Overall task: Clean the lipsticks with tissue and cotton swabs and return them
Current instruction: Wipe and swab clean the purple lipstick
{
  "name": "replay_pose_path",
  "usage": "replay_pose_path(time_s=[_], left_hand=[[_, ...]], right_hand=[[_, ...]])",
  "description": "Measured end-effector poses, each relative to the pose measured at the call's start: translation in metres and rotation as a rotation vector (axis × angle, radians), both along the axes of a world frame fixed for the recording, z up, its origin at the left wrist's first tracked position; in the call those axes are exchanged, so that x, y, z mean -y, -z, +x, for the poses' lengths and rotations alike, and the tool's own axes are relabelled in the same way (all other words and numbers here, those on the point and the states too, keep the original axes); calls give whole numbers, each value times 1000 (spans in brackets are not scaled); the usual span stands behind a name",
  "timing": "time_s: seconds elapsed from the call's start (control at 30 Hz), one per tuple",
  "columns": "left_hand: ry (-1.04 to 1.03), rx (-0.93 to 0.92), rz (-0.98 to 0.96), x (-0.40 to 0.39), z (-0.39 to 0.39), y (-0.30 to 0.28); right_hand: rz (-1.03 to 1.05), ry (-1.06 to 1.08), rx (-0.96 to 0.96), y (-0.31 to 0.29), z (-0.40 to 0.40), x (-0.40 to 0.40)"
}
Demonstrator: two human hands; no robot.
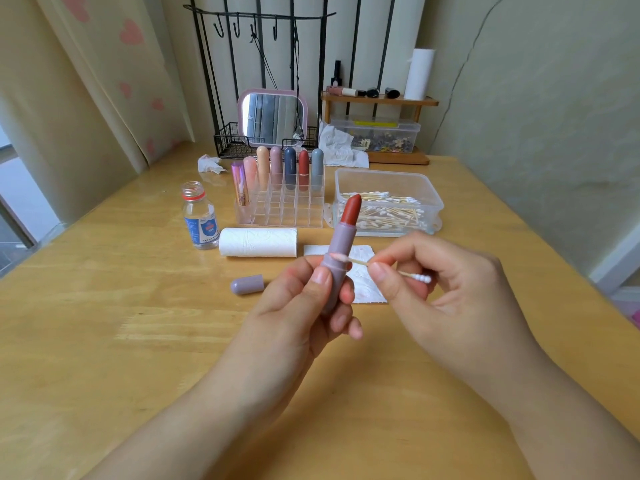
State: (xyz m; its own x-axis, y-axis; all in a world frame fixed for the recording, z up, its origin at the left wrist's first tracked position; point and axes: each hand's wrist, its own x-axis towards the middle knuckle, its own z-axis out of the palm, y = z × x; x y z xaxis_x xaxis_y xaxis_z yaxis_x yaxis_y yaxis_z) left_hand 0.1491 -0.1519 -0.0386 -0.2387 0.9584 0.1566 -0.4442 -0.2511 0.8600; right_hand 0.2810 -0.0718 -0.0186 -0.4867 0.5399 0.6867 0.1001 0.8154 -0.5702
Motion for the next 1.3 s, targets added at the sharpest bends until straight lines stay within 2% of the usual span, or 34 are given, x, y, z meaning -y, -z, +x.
replay_pose_path(time_s=[0.13, 0.3, 0.47, 0.6, 0.77, 1.07, 1.3], left_hand=[[-7, 14, -3, 1, 1, 0], [1, 31, 3, 2, 1, -1], [-1, 42, -6, 2, 1, -2], [28, 43, 5, 3, 2, -2], [66, 64, -4, 1, 0, -1], [84, 166, 18, -5, -4, 1], [68, 45, -2, 2, -3, -3]], right_hand=[[5, 53, -64, -5, -2, -4], [-7, -12, -12, -1, -1, 0], [-25, 33, -67, -5, -3, -5], [-31, -26, -10, -1, -2, 1], [-56, 20, -70, -4, -1, -5], [-57, -43, -28, 0, -2, 1], [-52, -43, -23, 0, -2, 2]])
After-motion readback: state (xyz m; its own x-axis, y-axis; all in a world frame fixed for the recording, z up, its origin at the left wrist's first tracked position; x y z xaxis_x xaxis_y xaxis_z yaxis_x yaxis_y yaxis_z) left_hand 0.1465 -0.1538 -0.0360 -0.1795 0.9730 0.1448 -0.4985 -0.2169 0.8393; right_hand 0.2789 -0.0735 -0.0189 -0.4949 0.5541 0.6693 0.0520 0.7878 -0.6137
